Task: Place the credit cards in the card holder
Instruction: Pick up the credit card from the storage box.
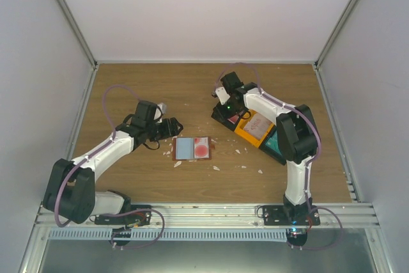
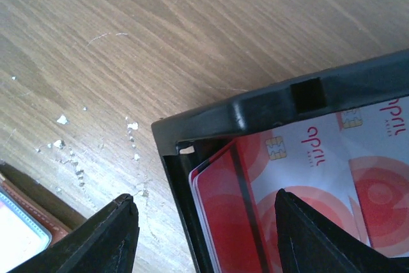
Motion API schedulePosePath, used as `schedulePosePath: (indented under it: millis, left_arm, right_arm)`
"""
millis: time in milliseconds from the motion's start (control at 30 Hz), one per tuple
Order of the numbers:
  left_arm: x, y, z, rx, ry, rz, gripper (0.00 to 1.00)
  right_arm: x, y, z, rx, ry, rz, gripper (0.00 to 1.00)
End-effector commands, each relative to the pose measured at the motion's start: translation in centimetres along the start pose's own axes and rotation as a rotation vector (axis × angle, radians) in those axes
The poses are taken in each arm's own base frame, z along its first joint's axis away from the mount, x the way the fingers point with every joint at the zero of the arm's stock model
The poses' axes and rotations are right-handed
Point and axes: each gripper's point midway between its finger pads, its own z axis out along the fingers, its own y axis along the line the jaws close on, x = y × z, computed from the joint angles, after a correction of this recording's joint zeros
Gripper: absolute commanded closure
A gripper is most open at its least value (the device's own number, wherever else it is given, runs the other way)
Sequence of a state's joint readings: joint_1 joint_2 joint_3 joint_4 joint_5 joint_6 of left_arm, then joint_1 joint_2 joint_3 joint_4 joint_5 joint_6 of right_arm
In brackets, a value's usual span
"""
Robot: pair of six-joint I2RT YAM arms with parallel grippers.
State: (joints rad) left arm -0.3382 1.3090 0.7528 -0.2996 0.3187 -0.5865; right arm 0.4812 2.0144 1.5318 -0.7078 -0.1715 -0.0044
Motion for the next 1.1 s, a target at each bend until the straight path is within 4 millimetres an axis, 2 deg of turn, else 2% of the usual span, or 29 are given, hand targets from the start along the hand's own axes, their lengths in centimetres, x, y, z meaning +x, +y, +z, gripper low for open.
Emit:
schedulePosePath:
  millis: [0,167,400,600,900,1067]
  left_arm:
    - [-0.4,0.0,0.5,0.022,-0.011,0.010,0.22]
    - [-0.3,0.0,0.8,0.026,0.002,0.005,0.22]
    - [-0.3,-0.1,0.9,0.027,0.008,0.008,0.22]
    - [-0.4,-0.1,0.9,0.025,0.008,0.008,0.22]
    - [-0.4,0.0,1.0,0.022,0.012,0.008,0.22]
    - [-0.2,0.1,1.1,0.019,0.017,0.007,0.22]
  right_arm:
    - [1.3,0.2,0.7,-0.039,0.052,-0.017,0.41]
    - [2.4,0.0,1.3,-0.030,0.090,-0.014,0.41]
    - [2.5,0.2,1.3,-0.043,0.091,-0.013,0.42]
    - [2.0,1.0,0.3,-0.079,0.069,-0.023,0.44]
    - [1.9,0.5,-0.5,-0.052,0.061,-0.008,0.54]
    - [1.8,0.3,-0.8,-0.043,0.051,-0.004,0.56]
